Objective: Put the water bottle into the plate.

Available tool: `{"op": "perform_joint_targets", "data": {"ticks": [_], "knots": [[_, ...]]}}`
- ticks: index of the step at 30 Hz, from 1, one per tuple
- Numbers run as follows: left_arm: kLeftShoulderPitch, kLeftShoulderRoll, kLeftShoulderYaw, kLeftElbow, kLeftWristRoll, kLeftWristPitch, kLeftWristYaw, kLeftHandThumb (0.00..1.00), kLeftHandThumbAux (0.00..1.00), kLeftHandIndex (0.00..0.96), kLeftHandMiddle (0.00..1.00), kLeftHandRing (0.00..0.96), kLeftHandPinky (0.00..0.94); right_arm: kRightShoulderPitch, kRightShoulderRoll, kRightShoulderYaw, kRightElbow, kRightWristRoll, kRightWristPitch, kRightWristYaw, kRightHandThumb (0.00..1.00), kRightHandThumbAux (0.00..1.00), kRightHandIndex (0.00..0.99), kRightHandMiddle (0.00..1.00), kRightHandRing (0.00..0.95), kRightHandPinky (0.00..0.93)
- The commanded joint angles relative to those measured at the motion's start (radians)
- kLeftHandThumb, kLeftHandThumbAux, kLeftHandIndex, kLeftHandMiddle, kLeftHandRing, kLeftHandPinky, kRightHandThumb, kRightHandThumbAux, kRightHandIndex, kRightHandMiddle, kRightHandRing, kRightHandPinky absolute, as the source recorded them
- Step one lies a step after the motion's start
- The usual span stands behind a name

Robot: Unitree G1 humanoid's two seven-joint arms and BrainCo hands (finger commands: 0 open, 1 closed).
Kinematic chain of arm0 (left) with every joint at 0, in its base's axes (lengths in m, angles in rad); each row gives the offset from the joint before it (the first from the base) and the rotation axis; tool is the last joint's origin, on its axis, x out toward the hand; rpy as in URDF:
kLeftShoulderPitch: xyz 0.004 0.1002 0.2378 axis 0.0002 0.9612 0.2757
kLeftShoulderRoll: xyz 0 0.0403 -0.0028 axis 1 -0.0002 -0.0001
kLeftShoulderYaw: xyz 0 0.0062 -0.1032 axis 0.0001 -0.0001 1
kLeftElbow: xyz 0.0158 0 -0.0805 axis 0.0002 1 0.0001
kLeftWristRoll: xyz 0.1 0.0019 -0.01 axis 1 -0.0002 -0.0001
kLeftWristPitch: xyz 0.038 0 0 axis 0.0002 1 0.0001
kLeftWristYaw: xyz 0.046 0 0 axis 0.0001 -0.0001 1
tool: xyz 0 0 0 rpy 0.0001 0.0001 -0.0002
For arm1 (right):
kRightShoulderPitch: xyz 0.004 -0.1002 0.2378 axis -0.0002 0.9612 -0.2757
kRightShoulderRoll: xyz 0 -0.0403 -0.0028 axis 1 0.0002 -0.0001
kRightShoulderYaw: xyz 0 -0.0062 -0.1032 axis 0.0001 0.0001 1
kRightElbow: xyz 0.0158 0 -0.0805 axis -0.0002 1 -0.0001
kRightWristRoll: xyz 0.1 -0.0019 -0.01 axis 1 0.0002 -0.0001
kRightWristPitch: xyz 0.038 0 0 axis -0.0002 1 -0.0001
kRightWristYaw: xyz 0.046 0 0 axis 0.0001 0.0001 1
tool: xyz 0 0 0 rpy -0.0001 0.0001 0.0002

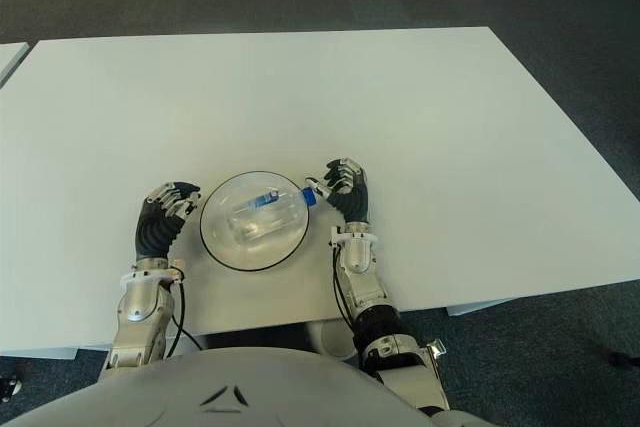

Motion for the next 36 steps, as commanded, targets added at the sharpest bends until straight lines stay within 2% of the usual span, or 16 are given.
{"op": "perform_joint_targets", "data": {"ticks": [1,7,16,31,36], "knots": [[-0.007,0.009,0.008,0.030,-0.007,-0.014,-0.016,0.693,0.722,0.418,0.416,0.427,0.432,0.048,0.007,-0.009,-0.045,0.095,0.141,0.134,0.698,0.732,0.432,0.614,0.623,0.623],[-0.010,0.006,0.012,0.044,-0.019,-0.026,-0.020,0.694,0.722,0.419,0.417,0.428,0.431,0.073,0.008,-0.018,-0.120,0.138,0.225,0.205,0.703,0.730,0.432,0.612,0.613,0.612],[-0.013,0.001,0.017,0.050,-0.025,-0.025,-0.017,0.697,0.720,0.422,0.417,0.426,0.426,0.092,0.013,-0.026,-0.178,0.130,0.283,0.218,0.704,0.730,0.431,0.610,0.603,0.606],[-0.018,-0.004,0.032,0.065,-0.031,-0.027,-0.017,0.699,0.720,0.423,0.431,0.434,0.433,0.101,0.027,-0.035,-0.203,0.127,0.298,0.213,0.704,0.730,0.431,0.601,0.603,0.614],[-0.016,-0.002,0.034,0.051,-0.024,-0.003,-0.012,0.700,0.719,0.424,0.432,0.429,0.424,0.100,0.037,-0.043,-0.198,0.129,0.284,0.207,0.705,0.730,0.431,0.602,0.609,0.621]]}}
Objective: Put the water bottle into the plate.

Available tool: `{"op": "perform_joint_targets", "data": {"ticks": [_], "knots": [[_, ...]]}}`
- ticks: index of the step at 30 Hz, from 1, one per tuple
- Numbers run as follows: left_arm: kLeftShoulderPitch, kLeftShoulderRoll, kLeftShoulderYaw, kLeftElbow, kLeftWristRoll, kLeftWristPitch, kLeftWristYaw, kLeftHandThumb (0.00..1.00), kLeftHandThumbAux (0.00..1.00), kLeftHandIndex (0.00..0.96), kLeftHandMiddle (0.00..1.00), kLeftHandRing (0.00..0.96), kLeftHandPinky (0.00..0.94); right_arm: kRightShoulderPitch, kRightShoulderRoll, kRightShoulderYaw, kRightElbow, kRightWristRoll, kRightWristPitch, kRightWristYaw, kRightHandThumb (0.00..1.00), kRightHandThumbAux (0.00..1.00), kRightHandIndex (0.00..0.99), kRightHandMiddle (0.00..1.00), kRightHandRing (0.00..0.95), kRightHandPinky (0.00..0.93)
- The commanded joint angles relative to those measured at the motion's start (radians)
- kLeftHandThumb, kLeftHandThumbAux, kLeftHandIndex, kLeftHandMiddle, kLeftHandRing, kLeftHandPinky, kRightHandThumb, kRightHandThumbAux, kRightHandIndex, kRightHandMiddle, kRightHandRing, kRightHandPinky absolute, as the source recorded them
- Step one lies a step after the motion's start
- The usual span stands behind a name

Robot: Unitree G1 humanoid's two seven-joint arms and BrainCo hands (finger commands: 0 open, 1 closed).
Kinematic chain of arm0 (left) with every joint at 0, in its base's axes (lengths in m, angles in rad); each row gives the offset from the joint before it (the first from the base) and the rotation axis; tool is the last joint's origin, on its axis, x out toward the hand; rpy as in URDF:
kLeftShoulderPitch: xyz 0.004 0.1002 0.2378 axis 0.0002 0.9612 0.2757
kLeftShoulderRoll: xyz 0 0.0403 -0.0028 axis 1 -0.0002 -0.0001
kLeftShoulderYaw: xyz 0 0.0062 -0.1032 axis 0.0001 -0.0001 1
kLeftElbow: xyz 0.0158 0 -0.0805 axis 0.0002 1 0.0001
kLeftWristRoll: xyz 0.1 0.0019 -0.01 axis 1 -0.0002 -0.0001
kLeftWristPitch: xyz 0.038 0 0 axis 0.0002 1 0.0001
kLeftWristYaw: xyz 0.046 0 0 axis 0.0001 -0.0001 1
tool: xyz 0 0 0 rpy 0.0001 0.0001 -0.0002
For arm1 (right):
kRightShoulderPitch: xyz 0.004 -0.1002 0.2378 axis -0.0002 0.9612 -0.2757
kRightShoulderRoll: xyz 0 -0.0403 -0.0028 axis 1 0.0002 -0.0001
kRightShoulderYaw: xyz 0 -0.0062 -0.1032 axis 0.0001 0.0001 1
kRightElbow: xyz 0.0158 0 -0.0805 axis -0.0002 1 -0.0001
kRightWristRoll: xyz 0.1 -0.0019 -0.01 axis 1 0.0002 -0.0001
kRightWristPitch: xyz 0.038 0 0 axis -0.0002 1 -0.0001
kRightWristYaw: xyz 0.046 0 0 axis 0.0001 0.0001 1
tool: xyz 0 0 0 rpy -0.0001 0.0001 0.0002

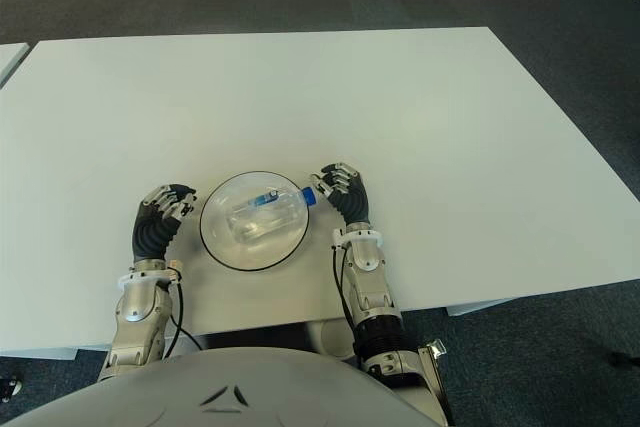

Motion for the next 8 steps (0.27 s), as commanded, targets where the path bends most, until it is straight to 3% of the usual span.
{"op": "perform_joint_targets", "data": {"ticks": [1,8], "knots": [[-0.004,0.001,0.004,0.001,0.002,0.026,-0.003,0.700,0.719,0.424,0.432,0.428,0.423,0.024,0.013,-0.009,0.022,0.012,0.025,-0.004,0.705,0.729,0.431,0.602,0.610,0.623],[-0.003,0.003,0.005,-0.009,0.006,0.047,-0.002,0.700,0.719,0.424,0.429,0.427,0.422,0.022,0.022,-0.017,0.029,0.016,0.010,-0.007,0.705,0.729,0.432,0.604,0.612,0.617]]}}
